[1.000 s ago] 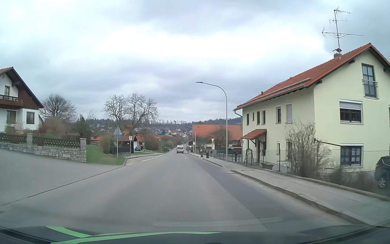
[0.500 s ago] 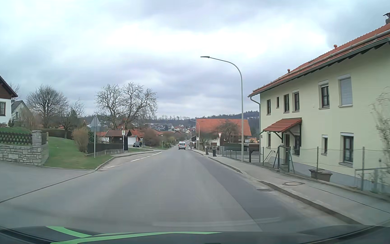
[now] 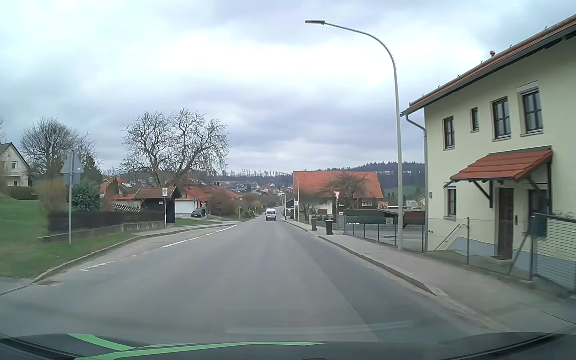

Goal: Follow the waypoints while adhering to traffic rules and regulations

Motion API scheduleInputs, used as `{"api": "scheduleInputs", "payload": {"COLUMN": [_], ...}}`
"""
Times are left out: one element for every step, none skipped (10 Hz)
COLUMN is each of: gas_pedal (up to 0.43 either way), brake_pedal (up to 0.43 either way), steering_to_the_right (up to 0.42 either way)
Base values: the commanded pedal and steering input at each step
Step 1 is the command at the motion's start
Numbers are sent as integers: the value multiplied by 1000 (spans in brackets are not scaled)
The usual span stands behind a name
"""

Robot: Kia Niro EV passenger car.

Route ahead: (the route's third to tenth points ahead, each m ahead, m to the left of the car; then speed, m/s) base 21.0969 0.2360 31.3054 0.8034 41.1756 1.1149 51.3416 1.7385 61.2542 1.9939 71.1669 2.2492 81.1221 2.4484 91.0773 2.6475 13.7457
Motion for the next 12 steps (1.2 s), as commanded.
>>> {"api": "scheduleInputs", "payload": {"gas_pedal": [0, 0, 0, 0, 0, 0, 0, 0, 0, 0, 0, 0], "brake_pedal": [0, 0, 0, 0, 0, 0, 0, 0, 0, 0, 0, 0], "steering_to_the_right": [-7, -7, -6, -7, -7, -7, -6, -6, -6, -6, -6, -6]}}
